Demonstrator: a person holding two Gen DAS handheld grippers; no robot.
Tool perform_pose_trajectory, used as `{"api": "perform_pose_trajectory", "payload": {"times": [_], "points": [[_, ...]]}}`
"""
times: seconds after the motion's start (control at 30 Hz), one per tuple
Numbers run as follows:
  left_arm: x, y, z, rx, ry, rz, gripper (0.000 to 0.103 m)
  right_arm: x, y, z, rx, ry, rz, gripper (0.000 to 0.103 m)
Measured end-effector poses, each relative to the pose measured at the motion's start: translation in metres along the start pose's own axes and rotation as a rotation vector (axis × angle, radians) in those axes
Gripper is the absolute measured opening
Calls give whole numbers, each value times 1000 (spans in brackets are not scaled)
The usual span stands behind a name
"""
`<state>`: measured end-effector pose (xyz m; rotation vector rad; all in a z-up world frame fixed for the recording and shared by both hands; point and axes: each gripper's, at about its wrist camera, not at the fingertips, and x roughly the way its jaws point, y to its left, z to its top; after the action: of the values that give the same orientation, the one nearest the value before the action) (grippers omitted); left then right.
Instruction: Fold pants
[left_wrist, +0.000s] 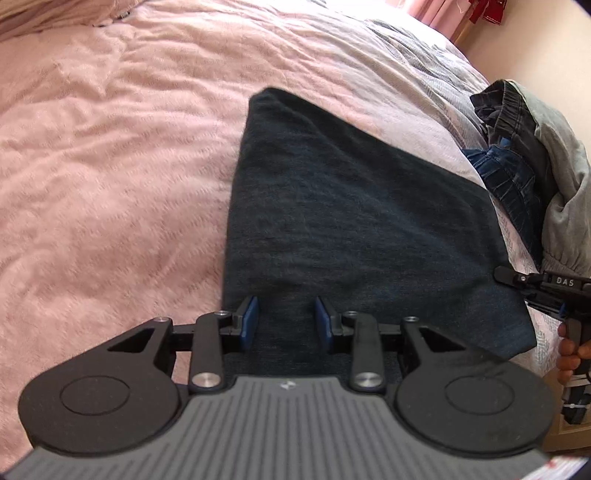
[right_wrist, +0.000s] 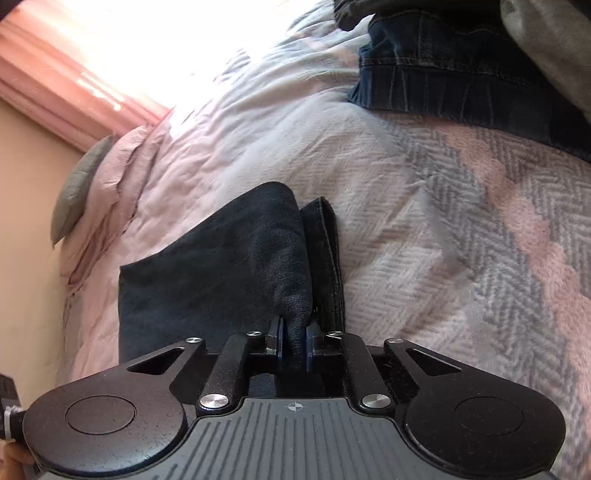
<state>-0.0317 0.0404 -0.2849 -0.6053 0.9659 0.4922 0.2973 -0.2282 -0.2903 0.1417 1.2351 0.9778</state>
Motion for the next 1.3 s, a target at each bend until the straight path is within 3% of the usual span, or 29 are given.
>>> {"api": "perform_pose_trajectory", "payload": {"times": [0.03, 0.1, 0.13, 0.23, 0.47, 0.5, 0.57, 0.63, 0.8, 0.9, 0.97, 1.0, 1.03, 1.07, 1.13, 1.23, 1.3], "points": [[-5, 2, 4, 11, -20, 17, 28, -5, 10, 1, -30, -11, -88, 30], [-10, 7, 15, 24, -55, 36, 28, -16, 36, 1, -144, -104, -256, 34], [-10, 9, 23, 33, -70, 49, 28, -18, 50, 0, -220, -158, -282, 34], [-2, 10, 47, 59, -108, 66, 28, 2, 75, 13, -353, -165, -194, 34], [22, 7, 78, 78, -133, 39, 28, 48, 37, 53, -154, -129, -76, 33], [24, 6, 78, 81, -132, 36, 28, 47, 33, 53, -134, -139, -67, 11], [27, 4, 77, 78, -132, 28, 28, 33, 27, 48, -93, -191, -25, 6], [29, 3, 77, 79, -138, 16, 28, 20, 24, 39, -70, -242, -47, 5], [37, -2, 83, 99, -135, 45, 28, 33, 28, 29, -81, -274, -185, 5], [30, -7, 89, 119, -177, 60, 27, 36, 53, 28, -216, -256, -326, 10], [30, -13, 94, 152, -203, 69, 26, 30, 76, 21, -330, -332, -456, 13], [33, -17, 96, 173, -211, 69, 26, 25, 85, 17, -377, -382, -459, 13], [37, -20, 98, 186, -210, 68, 25, 24, 92, 12, -430, -398, -383, 13], [43, -23, 100, 192, -203, 61, 23, 28, 99, 9, -487, -368, -320, 13], [58, -29, 101, 205, -208, 54, 23, 50, 111, -1, -639, -290, -291, 13], [83, -34, 103, 230, -213, 93, 23, 82, 104, -12, -765, -260, -438, 13], [102, -33, 103, 255, -214, 126, 23, 86, 83, -12, -735, -266, -489, 13]]}}
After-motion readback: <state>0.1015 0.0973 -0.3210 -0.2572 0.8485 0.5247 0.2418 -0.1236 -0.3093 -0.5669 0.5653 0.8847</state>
